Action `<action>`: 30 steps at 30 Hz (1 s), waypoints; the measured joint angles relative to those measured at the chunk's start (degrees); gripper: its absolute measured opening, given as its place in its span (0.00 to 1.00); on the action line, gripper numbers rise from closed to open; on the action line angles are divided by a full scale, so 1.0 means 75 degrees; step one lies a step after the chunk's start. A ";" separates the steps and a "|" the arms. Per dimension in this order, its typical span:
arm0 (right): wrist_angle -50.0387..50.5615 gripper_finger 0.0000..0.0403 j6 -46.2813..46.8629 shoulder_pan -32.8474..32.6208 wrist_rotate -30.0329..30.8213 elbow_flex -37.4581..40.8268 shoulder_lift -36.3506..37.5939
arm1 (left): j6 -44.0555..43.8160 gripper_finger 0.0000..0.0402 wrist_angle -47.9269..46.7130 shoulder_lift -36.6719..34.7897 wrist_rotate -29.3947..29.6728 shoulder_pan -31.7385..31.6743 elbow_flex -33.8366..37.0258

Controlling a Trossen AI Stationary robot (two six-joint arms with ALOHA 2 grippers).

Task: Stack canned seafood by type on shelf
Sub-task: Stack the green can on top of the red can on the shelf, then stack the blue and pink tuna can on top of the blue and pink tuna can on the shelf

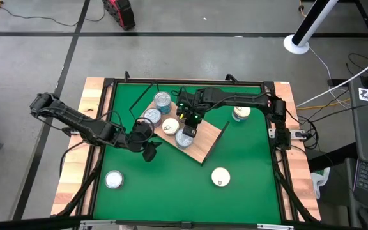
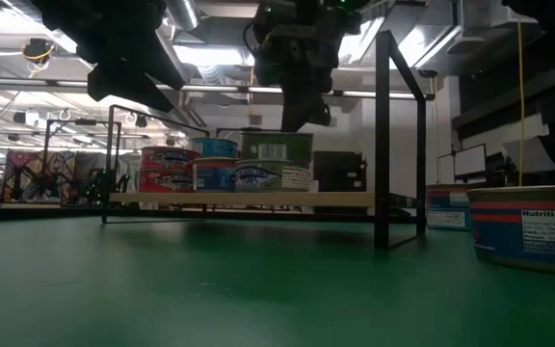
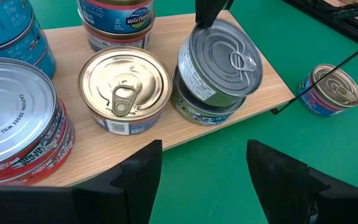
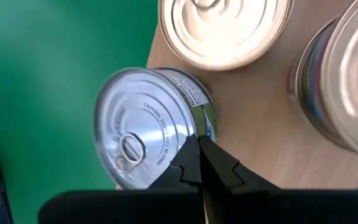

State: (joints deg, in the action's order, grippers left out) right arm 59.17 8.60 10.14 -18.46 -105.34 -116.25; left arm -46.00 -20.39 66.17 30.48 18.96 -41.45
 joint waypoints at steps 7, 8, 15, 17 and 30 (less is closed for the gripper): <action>0.0112 0.00 0.0003 -0.0001 -0.0031 0.0003 -0.0110 | -0.0002 0.57 0.0002 0.0000 0.0000 0.0023 0.0000; 0.0096 0.00 0.0002 -0.0001 0.0045 0.0003 -0.0107 | -0.0001 0.57 -0.0003 0.0000 0.0000 0.0026 0.0000; 0.0117 0.01 0.0006 -0.0001 0.0110 0.0003 -0.0107 | 0.0000 0.57 -0.0001 0.0000 0.0000 0.0023 0.0000; 0.0119 0.03 0.0006 -0.0001 0.0110 0.0003 -0.0107 | -0.0002 0.57 -0.0001 0.0000 0.0000 0.0023 0.0000; 0.0169 0.30 0.0002 0.0016 0.0186 0.0003 -0.0107 | -0.0003 0.57 0.0002 0.0000 0.0000 0.0023 0.0000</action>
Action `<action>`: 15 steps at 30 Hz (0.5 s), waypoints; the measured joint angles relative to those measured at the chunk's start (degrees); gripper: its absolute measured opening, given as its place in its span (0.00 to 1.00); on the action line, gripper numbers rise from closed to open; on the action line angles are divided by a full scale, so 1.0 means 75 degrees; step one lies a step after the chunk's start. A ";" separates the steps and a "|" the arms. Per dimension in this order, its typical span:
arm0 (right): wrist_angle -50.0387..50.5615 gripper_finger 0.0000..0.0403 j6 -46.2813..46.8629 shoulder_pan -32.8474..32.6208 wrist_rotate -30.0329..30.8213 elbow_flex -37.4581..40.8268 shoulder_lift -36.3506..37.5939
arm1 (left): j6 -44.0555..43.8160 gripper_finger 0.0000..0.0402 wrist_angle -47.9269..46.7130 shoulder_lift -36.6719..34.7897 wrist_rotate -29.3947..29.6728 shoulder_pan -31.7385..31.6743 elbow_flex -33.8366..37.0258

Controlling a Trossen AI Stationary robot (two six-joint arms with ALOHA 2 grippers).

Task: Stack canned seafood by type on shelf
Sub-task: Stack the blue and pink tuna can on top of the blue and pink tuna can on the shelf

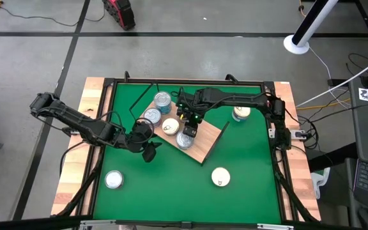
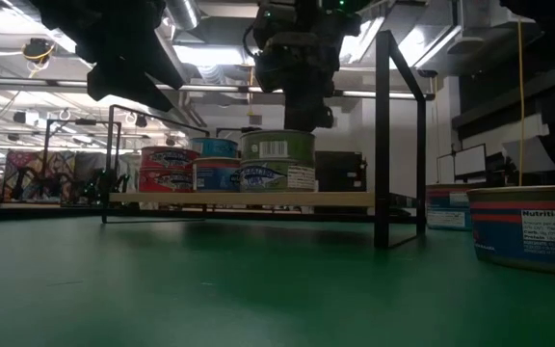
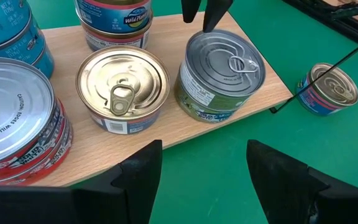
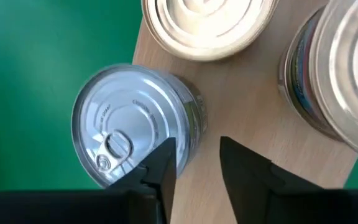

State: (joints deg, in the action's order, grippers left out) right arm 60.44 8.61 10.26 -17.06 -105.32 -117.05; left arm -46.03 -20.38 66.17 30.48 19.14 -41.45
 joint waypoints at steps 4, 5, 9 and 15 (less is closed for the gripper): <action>0.0461 0.32 -0.0209 0.0070 -0.0006 -0.0219 0.0020 | -0.0002 0.57 0.0002 0.0000 0.0000 0.0000 0.0000; 0.0610 0.32 -0.0294 0.0092 0.0010 -0.0316 0.0029 | -0.0002 0.57 0.0003 0.0000 0.0001 0.0000 0.0000; 0.1338 0.32 -0.0592 0.0194 0.0323 -0.0884 0.0029 | 0.0001 0.57 0.0013 0.0000 0.0002 0.0000 0.0000; 0.2546 0.32 -0.1040 0.0187 0.0872 -0.1931 0.0044 | -0.0002 0.57 0.0067 0.0000 0.0000 0.0000 0.0000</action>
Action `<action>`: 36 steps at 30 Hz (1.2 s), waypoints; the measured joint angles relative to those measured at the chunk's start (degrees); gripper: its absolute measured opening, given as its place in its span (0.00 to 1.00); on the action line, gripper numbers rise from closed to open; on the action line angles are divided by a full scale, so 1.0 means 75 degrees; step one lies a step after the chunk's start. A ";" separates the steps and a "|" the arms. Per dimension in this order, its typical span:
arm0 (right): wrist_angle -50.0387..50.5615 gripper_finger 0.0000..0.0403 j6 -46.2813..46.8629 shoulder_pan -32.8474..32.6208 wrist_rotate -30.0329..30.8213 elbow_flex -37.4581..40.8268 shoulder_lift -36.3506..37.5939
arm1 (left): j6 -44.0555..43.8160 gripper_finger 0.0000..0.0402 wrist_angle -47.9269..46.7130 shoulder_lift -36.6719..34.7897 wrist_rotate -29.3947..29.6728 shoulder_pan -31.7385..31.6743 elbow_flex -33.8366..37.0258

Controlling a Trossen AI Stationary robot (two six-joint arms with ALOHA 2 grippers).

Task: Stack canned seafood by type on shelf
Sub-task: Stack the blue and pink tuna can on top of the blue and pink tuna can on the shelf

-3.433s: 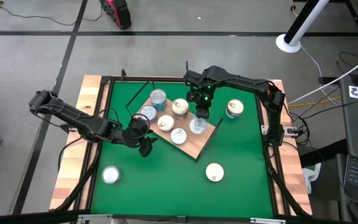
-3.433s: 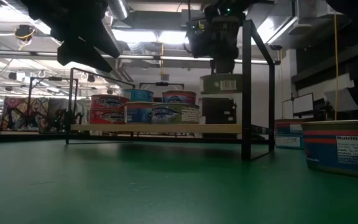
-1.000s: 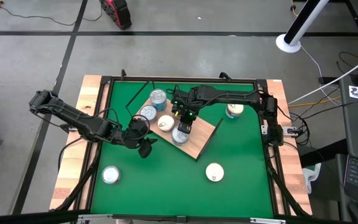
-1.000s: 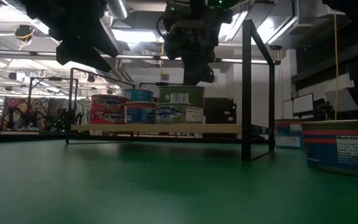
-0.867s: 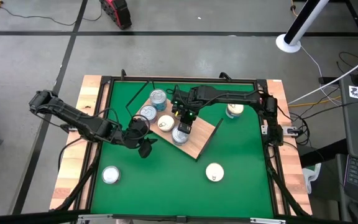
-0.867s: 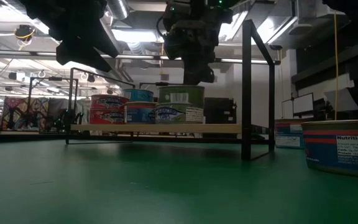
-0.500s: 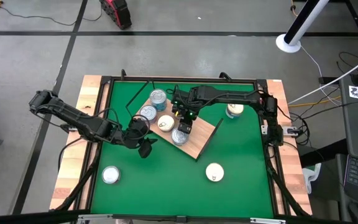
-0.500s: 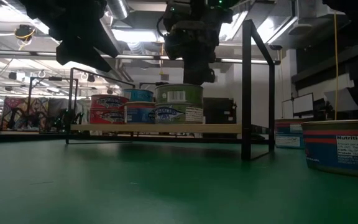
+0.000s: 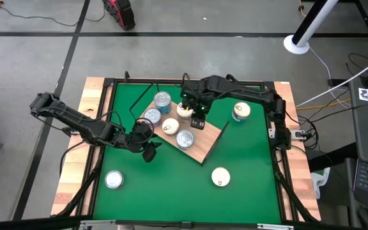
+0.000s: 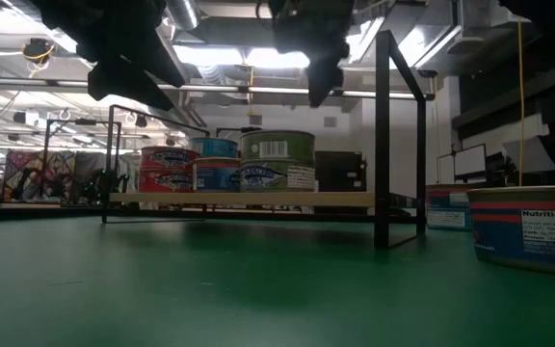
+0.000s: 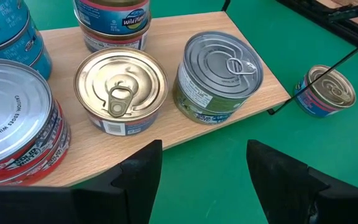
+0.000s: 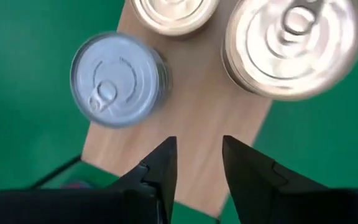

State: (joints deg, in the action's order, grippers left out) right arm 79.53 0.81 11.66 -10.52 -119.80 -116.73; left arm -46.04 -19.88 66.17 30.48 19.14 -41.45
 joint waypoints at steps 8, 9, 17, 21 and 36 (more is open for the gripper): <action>0.0809 0.31 -0.0493 -0.0006 0.0766 -0.0625 0.0545 | 0.0020 0.57 0.0009 0.0000 0.0000 0.0000 -0.0190; 0.0836 0.31 -0.0524 -0.0006 0.0879 -0.0625 0.0696 | 0.0054 0.57 0.0059 0.0000 0.0002 0.0000 -0.0224; 0.0862 0.31 -0.0529 -0.0071 0.1238 -0.0616 0.1829 | 0.1892 0.57 0.2460 0.0000 0.0005 0.0164 -0.0239; 0.0936 0.31 -0.0521 -0.0420 0.1381 -0.0616 0.2201 | 0.2859 0.57 0.3687 0.0083 0.0008 0.0316 -0.0241; 0.0234 0.31 0.1427 -0.3154 0.3010 0.3172 0.4468 | 0.4024 0.57 0.5693 0.1860 0.0004 0.0437 -0.0778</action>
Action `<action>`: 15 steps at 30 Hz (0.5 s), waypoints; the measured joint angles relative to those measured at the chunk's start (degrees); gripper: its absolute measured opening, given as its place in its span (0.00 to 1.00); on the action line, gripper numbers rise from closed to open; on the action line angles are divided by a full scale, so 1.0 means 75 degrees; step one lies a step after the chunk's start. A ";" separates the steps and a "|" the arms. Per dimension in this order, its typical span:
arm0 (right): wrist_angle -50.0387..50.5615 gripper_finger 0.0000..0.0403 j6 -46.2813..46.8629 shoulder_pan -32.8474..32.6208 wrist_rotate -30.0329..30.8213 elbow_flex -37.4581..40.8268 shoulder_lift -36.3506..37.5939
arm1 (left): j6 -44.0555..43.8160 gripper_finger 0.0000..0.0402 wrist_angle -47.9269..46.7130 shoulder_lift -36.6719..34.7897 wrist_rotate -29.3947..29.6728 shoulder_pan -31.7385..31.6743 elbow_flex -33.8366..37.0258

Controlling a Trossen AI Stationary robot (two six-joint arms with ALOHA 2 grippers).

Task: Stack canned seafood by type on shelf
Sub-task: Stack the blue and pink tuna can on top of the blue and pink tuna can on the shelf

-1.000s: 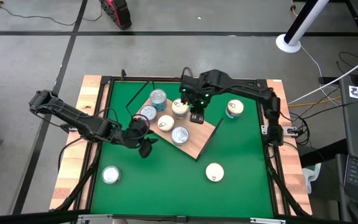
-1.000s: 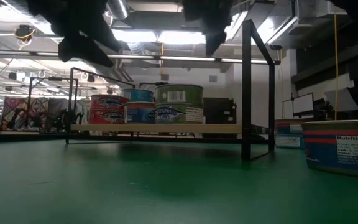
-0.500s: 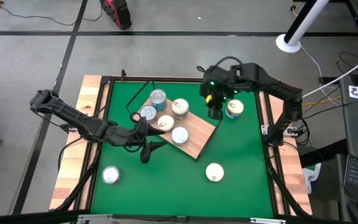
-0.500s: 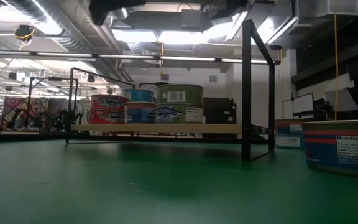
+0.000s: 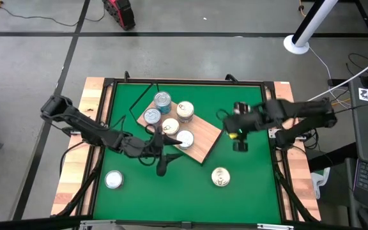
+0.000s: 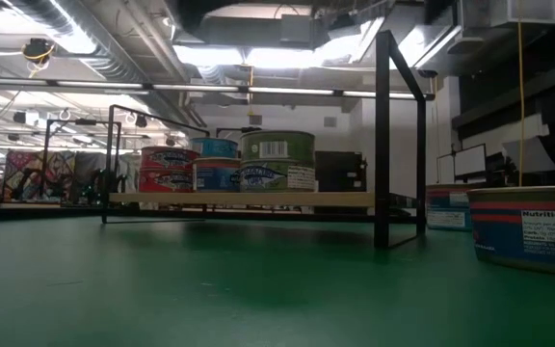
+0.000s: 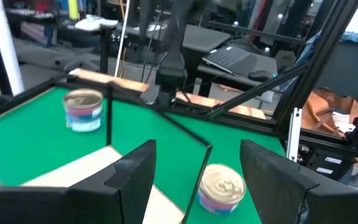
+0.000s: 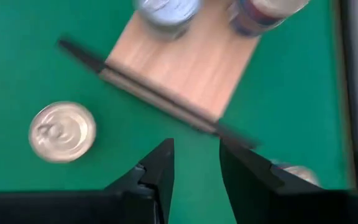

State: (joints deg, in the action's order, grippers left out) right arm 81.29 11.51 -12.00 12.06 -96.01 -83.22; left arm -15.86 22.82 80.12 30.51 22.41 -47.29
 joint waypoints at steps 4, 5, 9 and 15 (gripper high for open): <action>-0.0824 0.31 0.1104 -0.0868 -0.0003 0.1736 0.0912 | 0.0489 0.57 0.0006 0.0558 -0.0017 0.0065 -0.0660; -0.1025 0.31 0.1397 -0.1067 0.0003 0.2127 0.1133 | 0.0649 0.57 0.0004 0.0703 -0.0024 0.0076 -0.0815; -0.1801 0.31 0.2590 -0.1827 0.0334 0.3633 0.1938 | 0.1135 0.57 0.0001 0.1202 -0.0039 0.0058 -0.1373; -0.2059 0.31 0.3858 -0.2360 0.2014 0.5188 0.2754 | 0.1323 0.57 -0.0001 0.1581 -0.0039 -0.0231 -0.1684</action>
State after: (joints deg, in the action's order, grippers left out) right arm 65.84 40.45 -29.70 27.16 -57.10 -62.56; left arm -5.94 22.81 91.98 30.22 20.68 -59.92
